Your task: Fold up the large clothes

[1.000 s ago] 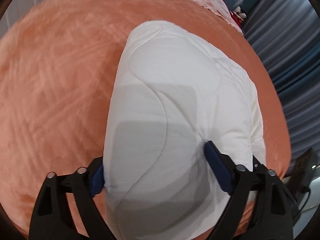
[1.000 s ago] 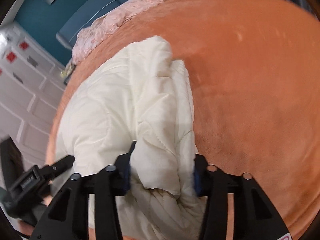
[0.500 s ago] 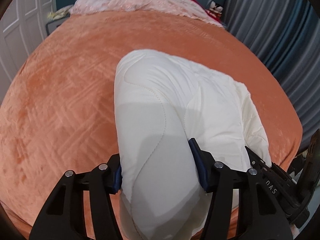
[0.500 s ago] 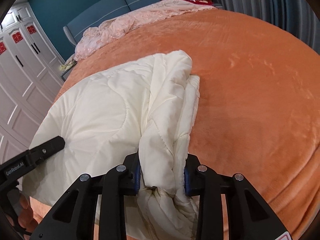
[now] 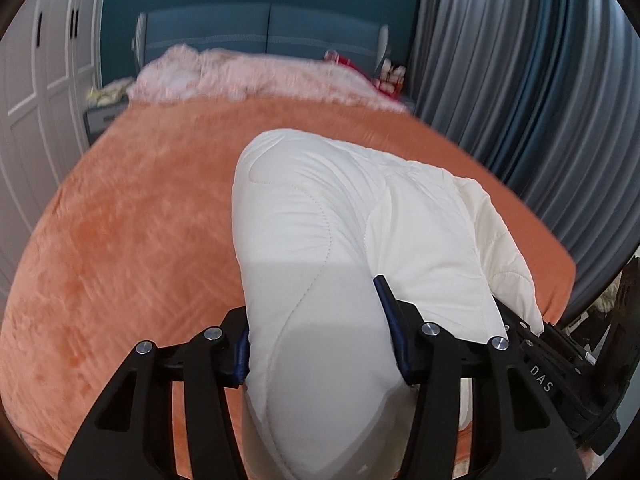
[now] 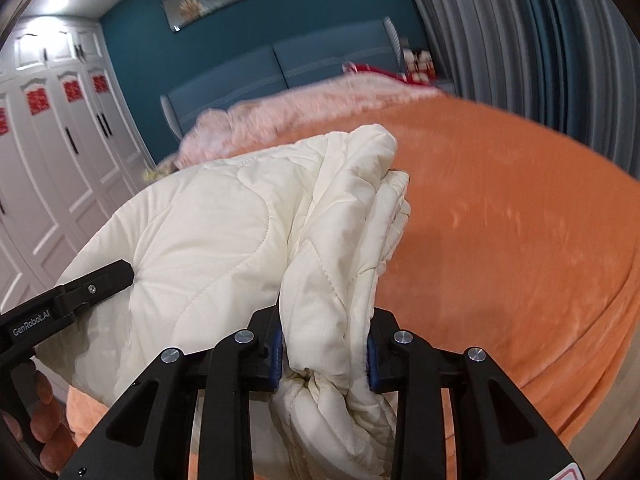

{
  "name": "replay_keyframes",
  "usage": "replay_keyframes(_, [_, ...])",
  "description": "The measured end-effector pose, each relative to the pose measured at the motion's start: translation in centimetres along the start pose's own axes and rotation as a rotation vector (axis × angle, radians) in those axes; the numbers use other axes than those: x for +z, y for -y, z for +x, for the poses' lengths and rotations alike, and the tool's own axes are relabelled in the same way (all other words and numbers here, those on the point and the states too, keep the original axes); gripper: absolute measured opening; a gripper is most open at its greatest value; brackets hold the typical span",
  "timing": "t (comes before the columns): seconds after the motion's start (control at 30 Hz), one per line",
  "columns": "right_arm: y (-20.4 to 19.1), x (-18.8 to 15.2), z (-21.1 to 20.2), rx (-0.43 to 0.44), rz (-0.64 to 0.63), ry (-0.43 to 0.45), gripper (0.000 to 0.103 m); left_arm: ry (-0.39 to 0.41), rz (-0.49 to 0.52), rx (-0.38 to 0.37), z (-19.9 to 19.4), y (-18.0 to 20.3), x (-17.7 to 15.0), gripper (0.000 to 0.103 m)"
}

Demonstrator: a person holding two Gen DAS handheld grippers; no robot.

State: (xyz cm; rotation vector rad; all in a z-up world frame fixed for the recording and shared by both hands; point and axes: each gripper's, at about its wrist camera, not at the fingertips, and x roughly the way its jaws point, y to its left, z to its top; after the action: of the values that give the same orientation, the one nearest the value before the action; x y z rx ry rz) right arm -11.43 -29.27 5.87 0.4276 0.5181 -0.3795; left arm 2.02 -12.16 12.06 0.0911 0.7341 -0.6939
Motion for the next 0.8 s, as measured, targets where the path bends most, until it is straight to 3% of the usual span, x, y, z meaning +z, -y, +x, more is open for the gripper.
replay_keyframes(0.23, [-3.9,3.1,-5.7,0.052,-0.069,0.177,0.030,0.196,0.020,-0.014,-7.6,-0.5,2.0,0.050])
replay_keyframes(0.53, [-10.9,8.2,-12.0,0.148,-0.224,0.430,0.030,0.515,0.030,-0.031,-17.4,-4.0,4.9,0.050])
replay_keyframes(0.8, [-17.1,11.4,-12.4,0.272,-0.337,0.574,0.030,0.675,0.042,-0.054,-20.5,-10.1,7.3,0.051])
